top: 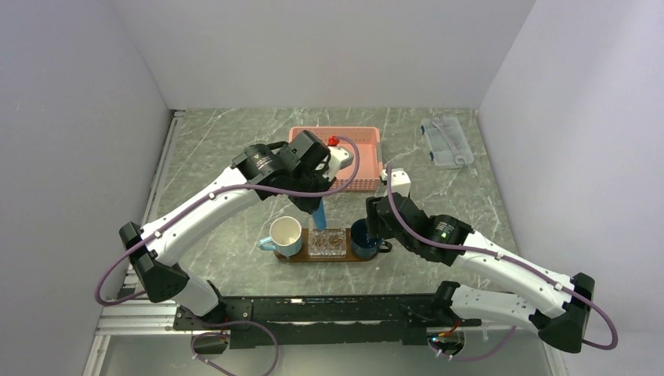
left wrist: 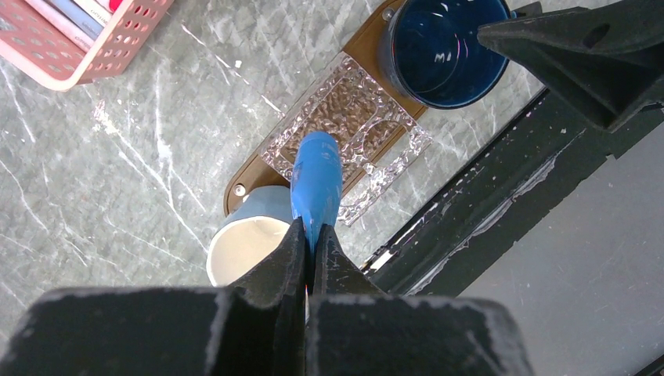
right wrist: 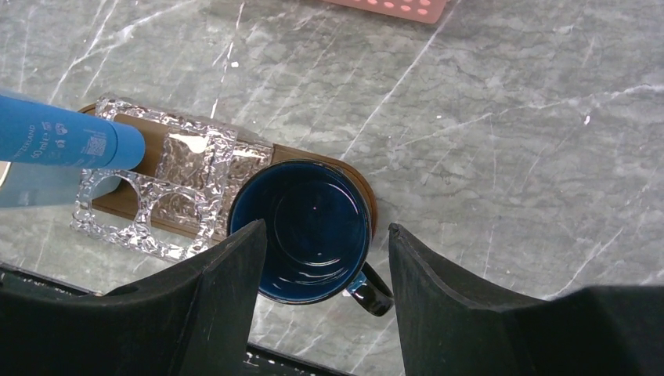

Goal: Prepare toiletry sets of a toothbrush and toothpaste on the tray

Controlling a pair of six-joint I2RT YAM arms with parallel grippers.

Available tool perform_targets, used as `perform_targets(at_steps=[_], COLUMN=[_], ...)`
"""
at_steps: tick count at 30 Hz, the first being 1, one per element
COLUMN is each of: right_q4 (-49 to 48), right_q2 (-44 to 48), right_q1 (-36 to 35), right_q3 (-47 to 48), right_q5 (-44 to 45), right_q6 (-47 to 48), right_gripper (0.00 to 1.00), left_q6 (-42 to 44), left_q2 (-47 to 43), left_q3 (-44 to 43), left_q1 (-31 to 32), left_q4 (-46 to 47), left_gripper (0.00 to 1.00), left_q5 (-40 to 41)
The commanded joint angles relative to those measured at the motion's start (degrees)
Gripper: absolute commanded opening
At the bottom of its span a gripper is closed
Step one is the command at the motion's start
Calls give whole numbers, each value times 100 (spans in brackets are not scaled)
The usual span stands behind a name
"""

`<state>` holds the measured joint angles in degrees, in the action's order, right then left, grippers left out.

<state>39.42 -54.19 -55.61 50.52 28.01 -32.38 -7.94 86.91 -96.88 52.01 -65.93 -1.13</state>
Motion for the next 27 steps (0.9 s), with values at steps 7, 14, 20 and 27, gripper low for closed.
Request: perform_targets(at_steps=[7, 14, 20, 27], right_q4=[-189, -209, -232, -268], right_q2=[126, 128, 107, 82], right_q1=[59, 75, 95, 127], right_q3=[10, -20, -25, -42], right_q5=[-41, -57, -76, -98], right_q6=[-36, -25, 4, 31], right_gripper=[61, 61, 61, 61], left_q6=[90, 113, 134, 138], left_q2=[132, 210, 252, 286], left_q3=[-186, -140, -52, 102], left_q1=[64, 64, 68, 64], left_q4=[128, 169, 232, 377], left_gripper=[0, 0, 0, 0], left_q5=[220, 293, 279, 212])
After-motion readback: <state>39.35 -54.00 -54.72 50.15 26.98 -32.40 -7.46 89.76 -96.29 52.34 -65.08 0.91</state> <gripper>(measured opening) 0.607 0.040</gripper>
